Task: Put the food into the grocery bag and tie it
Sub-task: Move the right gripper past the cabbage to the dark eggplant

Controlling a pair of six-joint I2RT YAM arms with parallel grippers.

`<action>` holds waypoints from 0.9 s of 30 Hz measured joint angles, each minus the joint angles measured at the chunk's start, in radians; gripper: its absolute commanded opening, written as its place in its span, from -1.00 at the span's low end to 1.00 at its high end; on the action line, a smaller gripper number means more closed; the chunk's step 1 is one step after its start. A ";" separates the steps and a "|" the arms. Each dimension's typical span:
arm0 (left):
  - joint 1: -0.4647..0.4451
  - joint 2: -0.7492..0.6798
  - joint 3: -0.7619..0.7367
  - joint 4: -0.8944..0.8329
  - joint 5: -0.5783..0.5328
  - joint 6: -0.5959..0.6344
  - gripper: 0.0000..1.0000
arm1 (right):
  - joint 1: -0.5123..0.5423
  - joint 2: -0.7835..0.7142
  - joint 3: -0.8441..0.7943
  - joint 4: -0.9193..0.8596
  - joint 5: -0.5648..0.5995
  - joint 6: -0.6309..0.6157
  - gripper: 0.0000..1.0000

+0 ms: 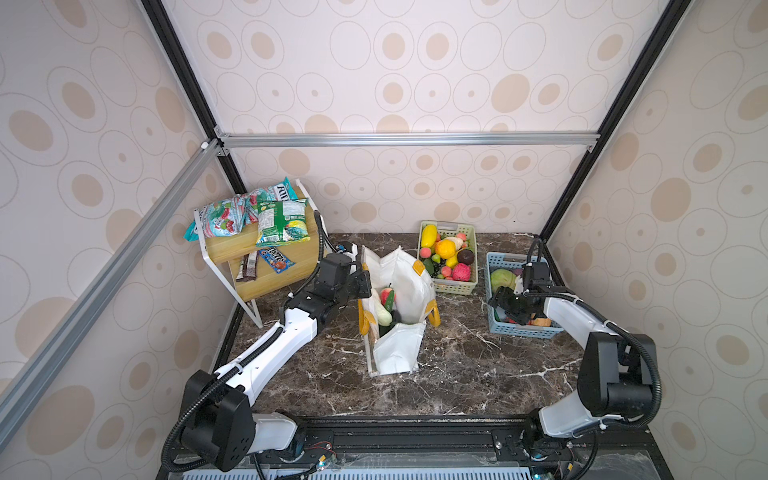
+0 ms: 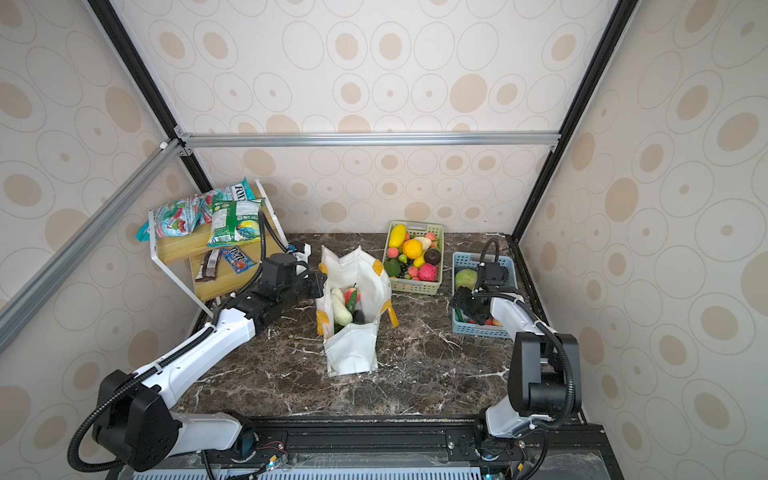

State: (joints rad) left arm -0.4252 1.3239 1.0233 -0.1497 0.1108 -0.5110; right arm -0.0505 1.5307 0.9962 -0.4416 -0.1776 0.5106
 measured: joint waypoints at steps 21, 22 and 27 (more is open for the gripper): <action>0.000 0.011 0.010 -0.005 -0.005 0.001 -1.00 | -0.107 0.406 0.547 -0.143 0.420 -0.227 -0.21; 0.000 0.011 0.011 -0.005 -0.005 0.001 -1.00 | -0.111 0.420 0.560 -0.145 0.427 -0.232 -0.21; 0.000 0.017 0.013 -0.004 -0.005 0.001 -1.00 | -0.135 0.470 0.624 -0.151 0.449 -0.259 -0.18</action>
State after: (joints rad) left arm -0.4248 1.3407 1.0367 -0.1539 0.1055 -0.5102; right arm -0.1856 2.0006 1.6203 -0.5922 0.2710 0.2516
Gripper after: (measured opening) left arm 0.047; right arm 0.402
